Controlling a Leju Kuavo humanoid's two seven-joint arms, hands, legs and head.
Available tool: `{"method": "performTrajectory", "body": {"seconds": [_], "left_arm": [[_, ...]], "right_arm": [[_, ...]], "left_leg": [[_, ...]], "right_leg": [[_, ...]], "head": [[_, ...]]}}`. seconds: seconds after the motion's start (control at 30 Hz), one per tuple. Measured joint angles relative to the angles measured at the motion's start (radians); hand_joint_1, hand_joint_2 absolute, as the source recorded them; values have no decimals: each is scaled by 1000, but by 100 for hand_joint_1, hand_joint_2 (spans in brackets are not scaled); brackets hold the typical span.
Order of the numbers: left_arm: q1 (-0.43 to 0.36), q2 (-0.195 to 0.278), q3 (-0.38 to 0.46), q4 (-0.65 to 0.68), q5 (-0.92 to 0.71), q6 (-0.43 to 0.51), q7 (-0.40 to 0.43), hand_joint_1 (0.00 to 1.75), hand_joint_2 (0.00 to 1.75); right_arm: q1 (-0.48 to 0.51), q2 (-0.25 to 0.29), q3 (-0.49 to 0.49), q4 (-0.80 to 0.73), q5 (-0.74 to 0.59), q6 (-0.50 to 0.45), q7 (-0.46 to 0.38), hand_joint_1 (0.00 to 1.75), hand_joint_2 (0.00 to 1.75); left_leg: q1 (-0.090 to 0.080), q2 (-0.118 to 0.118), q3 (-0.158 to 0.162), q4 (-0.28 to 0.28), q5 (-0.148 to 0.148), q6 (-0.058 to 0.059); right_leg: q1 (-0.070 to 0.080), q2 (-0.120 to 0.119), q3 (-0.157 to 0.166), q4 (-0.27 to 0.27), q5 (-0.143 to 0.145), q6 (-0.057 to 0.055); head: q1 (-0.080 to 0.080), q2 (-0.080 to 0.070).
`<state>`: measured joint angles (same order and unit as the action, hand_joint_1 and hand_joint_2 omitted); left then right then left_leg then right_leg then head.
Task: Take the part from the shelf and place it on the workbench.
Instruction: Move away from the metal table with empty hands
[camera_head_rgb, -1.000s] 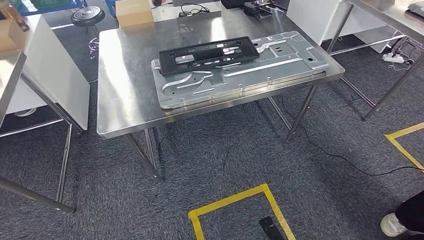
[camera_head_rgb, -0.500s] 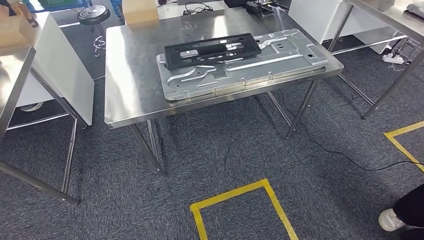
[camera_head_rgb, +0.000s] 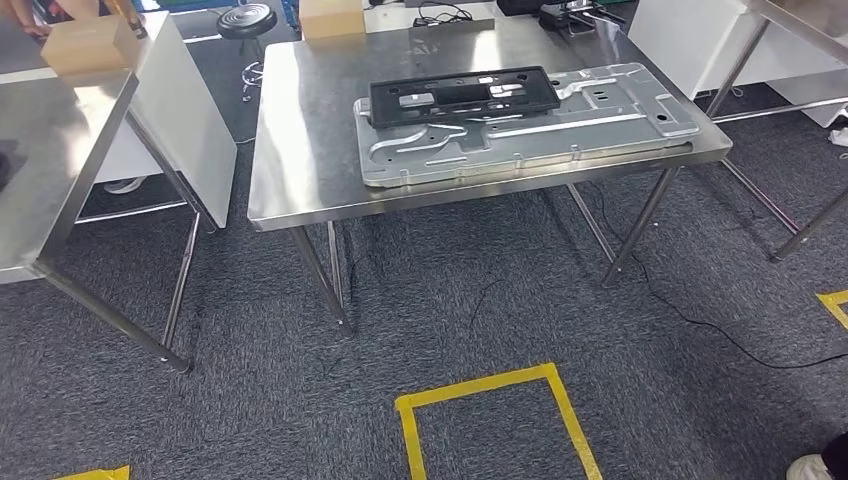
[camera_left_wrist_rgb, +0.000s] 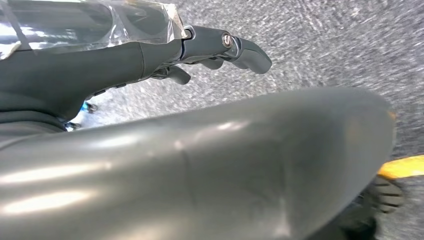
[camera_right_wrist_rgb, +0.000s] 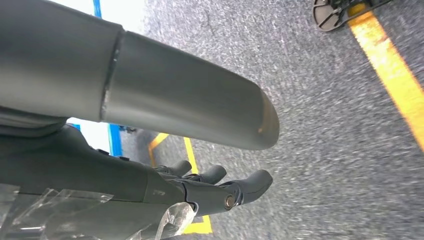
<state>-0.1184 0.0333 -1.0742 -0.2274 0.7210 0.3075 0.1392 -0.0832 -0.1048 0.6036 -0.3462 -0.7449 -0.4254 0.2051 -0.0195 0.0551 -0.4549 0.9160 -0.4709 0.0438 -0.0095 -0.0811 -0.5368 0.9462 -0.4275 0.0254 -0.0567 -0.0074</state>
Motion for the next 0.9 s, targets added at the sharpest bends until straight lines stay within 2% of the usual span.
{"method": "performTrajectory", "body": {"seconds": [0.07, 0.1, 0.13, 0.2, 0.23, 0.27, 0.33, 0.37, 0.5, 0.57, 0.63, 0.67, 0.7, 0.77, 0.8, 0.83, 0.87, 0.9], "left_arm": [[0, 0, 0, 0, -2, 0, 0, 0, 0], [2, -1, 0, 0, -2, 0, 0, 0, 0], [3, -1, 0, 0, -2, 0, 0, 0, 0], [4, -1, 0, 0, -2, 0, 0, 0, 0], [4, 0, 0, 0, -1, 0, -1, 0, 0], [5, -1, 0, 0, -1, 0, -1, 0, 0], [7, -1, 0, 0, -1, 0, -3, 0, 0], [7, -1, 0, 0, -1, 0, -3, 0, 0], [7, 0, 0, 0, 0, 0, -3, 0, 0], [6, 0, 0, 0, -1, 0, -3, 0, 0], [5, -1, 0, 0, -1, 0, -4, 0, 0], [4, -1, 0, 0, -1, 0, -5, 0, 0], [4, -2, 0, 0, -2, -1, -5, 0, 0], [3, -2, 0, 0, -2, -1, -6, 0, 0], [3, -3, 0, 0, -2, -2, -6, 0, 0], [3, -3, 0, 0, -2, -2, -6, 0, 0], [4, -4, 0, 0, -2, -2, -6, 0, 0], [4, -4, 0, 0, -2, -3, -6, 0, 0]], "right_arm": [[-5, 6, 1, 12, -1, 3, -6, 0, 0], [-9, 9, 1, 17, -2, 4, -8, 0, 0], [-11, 12, 1, 22, -3, 4, -11, 0, 0], [-12, 16, 2, 31, -7, 6, -17, 0, 87], [-12, 18, 3, 35, -8, 9, -21, 0, 131], [-12, 20, 4, 38, -8, 12, -23, 0, 131], [-12, 25, 6, 46, -8, 18, -25, 0, 44], [-12, 26, 7, 48, -10, 20, -26, 0, 0], [-12, 30, 7, 60, -30, 18, -34, 0, 0], [-13, 33, 7, 64, -33, 17, -37, 0, 0], [-14, 36, 7, 68, -33, 17, -38, 0, 0], [-14, 36, 7, 70, -33, 17, -37, 0, 0], [-13, 36, 7, 72, -33, 17, -37, 0, 0], [-11, 36, 7, 77, -33, 18, -37, 0, 0], [-11, 36, 7, 79, -33, 18, -37, 0, 0], [-10, 37, 7, 81, -33, 18, -36, 0, 0], [-10, 37, 7, 83, -33, 18, -36, 0, 0], [-10, 37, 7, 84, -32, 18, -36, 0, 0]], "left_leg": [[-4, -6, -3, -13, 6, 6], [-2, -12, -4, -17, 14, 10], [-2, -16, -5, -19, 17, 8], [-1, -24, -7, -21, 19, -2], [-5, -28, -9, -17, 15, -5], [-5, -30, -9, -15, 15, -3], [-8, -32, -11, -12, 16, 3], [-8, -32, -12, -11, 17, 4], [-9, -32, -14, -9, 17, 5], [-9, -33, -14, -11, 18, 15], [1, -31, 0, -33, 30, 26], [8, -30, 7, -46, 37, 28], [15, -29, 14, -54, 42, 29], [21, -26, 15, -56, 43, 28], [24, -24, 15, -56, 41, 25], [28, -22, 17, -55, 39, 20], [34, -21, 20, -52, 35, 12], [41, -19, 22, -47, 29, 2]], "right_leg": [[-2, -14, 1, -2, 5, 10], [-4, -10, 0, 1, 3, 16], [-3, 2, -3, 5, -9, 20], [-1, 31, -6, 6, -38, 8], [0, 38, -6, 1, -35, 4], [0, 39, -4, -4, -22, 2], [-3, 40, -3, -7, 10, 11], [-3, 40, -4, -7, 11, 12], [-3, 40, -5, -8, 13, 13], [-6, 39, -2, -16, 17, 20], [-5, 47, -1, -14, 11, 29], [-3, 56, -11, 10, -7, 32], [-3, 66, -33, 58, -35, 35], [-8, 78, -102, 201, -97, 43], [-13, 78, -129, 254, -110, 49], [-20, 78, -138, 270, -105, 55], [-26, 76, -126, 242, -79, 62], [-33, 70, -93, 175, -41, 70]], "head": [[0, 0], [0, 0], [1, 0], [3, 0], [4, 0], [4, 0], [5, 0], [5, 0], [5, 0], [5, 0], [5, 0], [5, 0], [6, 0], [6, 0], [6, 0], [6, 0], [6, 0], [6, 0]]}}
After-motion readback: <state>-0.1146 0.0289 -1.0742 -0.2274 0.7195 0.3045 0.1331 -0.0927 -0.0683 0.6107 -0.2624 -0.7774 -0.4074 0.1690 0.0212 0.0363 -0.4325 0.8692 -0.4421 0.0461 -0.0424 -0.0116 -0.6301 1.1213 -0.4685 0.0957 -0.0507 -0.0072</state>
